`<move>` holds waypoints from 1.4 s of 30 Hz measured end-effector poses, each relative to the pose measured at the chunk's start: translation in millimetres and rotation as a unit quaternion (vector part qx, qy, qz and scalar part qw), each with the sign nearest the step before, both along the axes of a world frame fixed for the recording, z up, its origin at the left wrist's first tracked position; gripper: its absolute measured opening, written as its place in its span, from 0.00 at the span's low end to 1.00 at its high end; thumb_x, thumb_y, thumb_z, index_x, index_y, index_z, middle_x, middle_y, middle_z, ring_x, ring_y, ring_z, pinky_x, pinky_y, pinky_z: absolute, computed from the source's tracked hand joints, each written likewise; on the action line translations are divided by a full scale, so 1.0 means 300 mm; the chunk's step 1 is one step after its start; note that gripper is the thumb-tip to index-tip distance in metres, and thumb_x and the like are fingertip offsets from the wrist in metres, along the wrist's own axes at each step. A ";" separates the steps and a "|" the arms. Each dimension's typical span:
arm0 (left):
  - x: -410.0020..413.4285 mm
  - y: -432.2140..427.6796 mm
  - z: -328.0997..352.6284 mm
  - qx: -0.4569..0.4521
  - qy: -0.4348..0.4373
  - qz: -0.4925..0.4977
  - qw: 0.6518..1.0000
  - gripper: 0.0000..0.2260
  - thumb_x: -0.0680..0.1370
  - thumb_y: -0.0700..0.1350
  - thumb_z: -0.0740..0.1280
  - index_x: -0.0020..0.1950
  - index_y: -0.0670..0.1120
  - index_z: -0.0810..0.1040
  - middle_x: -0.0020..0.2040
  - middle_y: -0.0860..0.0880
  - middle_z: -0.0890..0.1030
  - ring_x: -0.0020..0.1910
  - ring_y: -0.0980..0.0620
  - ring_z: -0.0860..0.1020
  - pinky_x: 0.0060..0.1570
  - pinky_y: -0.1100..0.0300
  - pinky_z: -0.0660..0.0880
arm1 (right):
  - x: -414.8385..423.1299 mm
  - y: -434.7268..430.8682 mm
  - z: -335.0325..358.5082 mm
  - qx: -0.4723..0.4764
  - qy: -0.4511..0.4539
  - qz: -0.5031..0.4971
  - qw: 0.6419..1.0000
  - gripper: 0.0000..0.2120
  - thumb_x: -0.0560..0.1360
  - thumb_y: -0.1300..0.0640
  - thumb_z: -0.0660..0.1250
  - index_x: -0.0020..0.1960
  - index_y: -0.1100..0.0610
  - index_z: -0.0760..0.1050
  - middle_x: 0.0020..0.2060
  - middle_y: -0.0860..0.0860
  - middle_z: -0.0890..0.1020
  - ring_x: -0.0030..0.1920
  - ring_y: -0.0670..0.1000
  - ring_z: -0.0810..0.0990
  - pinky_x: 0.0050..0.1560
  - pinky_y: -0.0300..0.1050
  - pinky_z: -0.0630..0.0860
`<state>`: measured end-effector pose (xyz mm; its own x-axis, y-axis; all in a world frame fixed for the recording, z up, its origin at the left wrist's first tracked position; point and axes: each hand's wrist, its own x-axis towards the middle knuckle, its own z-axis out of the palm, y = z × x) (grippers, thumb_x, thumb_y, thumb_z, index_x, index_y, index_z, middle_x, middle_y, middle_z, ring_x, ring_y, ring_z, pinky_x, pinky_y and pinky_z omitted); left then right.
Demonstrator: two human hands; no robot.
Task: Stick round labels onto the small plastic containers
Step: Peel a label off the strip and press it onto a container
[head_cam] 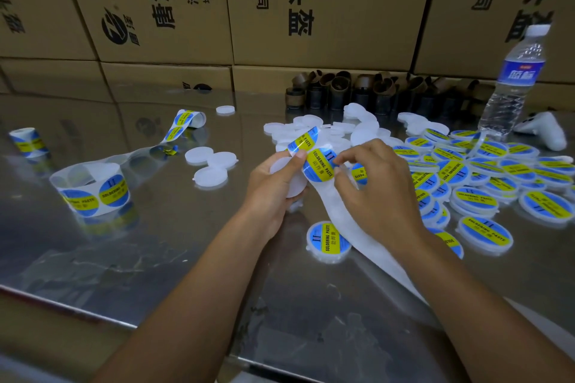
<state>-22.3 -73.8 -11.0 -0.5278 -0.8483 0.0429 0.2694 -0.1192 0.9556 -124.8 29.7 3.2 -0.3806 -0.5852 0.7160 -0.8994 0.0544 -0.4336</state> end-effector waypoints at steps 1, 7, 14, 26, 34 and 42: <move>0.001 0.002 0.001 -0.003 -0.007 0.002 1.000 0.07 0.76 0.49 0.68 0.48 0.45 0.79 0.40 0.42 0.79 0.27 0.50 0.71 0.26 0.64 0.64 | 0.001 0.001 0.002 -0.005 0.036 -0.012 0.999 0.05 0.71 0.60 0.67 0.46 0.56 0.79 0.43 0.51 0.77 0.47 0.55 0.76 0.50 0.49 0.67; -0.001 0.015 0.004 -0.035 -0.040 0.002 0.999 0.06 0.75 0.51 0.69 0.45 0.48 0.79 0.41 0.46 0.79 0.33 0.51 0.74 0.29 0.63 0.69 | 0.002 0.001 0.012 -0.012 0.170 -0.033 0.985 0.10 0.70 0.58 0.70 0.50 0.57 0.82 0.46 0.54 0.81 0.49 0.59 0.78 0.49 0.53 0.71; 0.002 0.032 0.016 -0.048 -0.041 -0.018 0.998 0.08 0.76 0.51 0.68 0.40 0.50 0.81 0.38 0.50 0.81 0.37 0.51 0.75 0.31 0.62 0.71 | -0.006 0.002 0.014 -0.032 0.180 -0.048 0.982 0.10 0.70 0.56 0.70 0.48 0.59 0.83 0.43 0.55 0.82 0.49 0.61 0.79 0.48 0.56 0.72; 0.010 0.036 0.024 -0.047 -0.038 -0.073 0.996 0.08 0.77 0.50 0.67 0.41 0.50 0.82 0.42 0.49 0.81 0.42 0.52 0.75 0.42 0.60 0.73 | -0.021 -0.004 -0.002 -0.033 0.164 -0.007 0.986 0.12 0.71 0.58 0.72 0.54 0.54 0.82 0.48 0.53 0.81 0.52 0.60 0.77 0.51 0.53 0.69; 0.012 0.033 0.024 -0.041 -0.036 -0.091 0.994 0.08 0.78 0.51 0.65 0.45 0.50 0.82 0.44 0.49 0.81 0.45 0.50 0.75 0.47 0.56 0.70 | -0.021 -0.005 -0.002 -0.024 0.121 -0.002 0.992 0.09 0.73 0.54 0.70 0.52 0.51 0.82 0.43 0.51 0.81 0.50 0.58 0.76 0.53 0.53 0.67; 0.013 0.032 0.025 -0.048 -0.049 -0.091 0.994 0.08 0.77 0.52 0.65 0.46 0.49 0.80 0.46 0.47 0.80 0.45 0.49 0.73 0.43 0.56 0.68 | -0.011 -0.006 0.001 -0.036 0.094 0.004 0.995 0.07 0.70 0.54 0.71 0.46 0.54 0.83 0.41 0.51 0.83 0.49 0.57 0.78 0.55 0.56 0.67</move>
